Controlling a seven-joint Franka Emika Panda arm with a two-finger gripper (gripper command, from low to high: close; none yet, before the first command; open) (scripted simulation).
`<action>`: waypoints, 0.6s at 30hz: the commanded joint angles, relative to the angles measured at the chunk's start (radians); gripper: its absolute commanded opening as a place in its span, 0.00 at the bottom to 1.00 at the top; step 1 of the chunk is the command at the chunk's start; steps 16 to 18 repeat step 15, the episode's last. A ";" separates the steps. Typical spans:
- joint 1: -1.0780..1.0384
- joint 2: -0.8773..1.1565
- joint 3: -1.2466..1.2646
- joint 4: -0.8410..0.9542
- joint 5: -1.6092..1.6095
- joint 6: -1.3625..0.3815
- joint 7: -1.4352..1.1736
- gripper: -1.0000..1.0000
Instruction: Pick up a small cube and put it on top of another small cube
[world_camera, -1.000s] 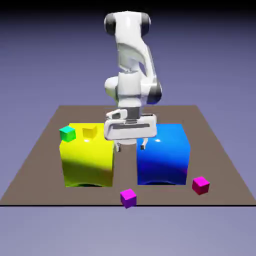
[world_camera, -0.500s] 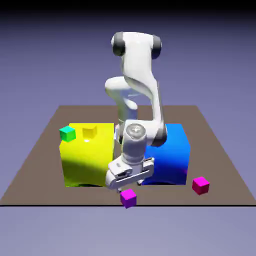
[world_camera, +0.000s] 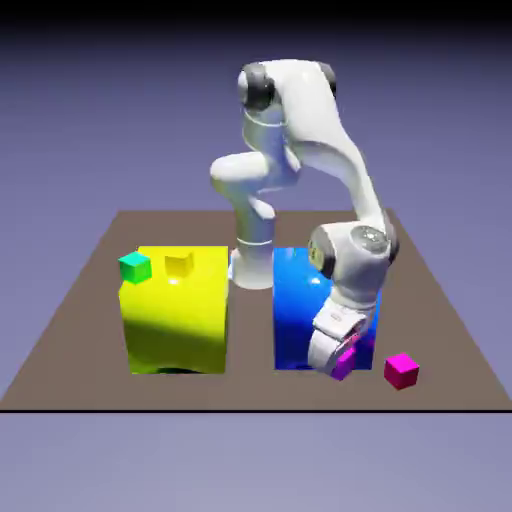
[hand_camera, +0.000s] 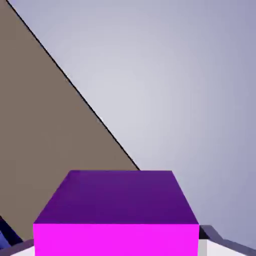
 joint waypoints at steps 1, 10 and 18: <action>0.018 -0.007 0.036 0.010 -0.031 -0.004 -0.005 0.00; 0.117 0.109 0.049 -0.034 -0.070 0.083 -0.047 1.00; 0.109 -0.018 0.076 -0.016 -0.032 -0.060 -0.076 1.00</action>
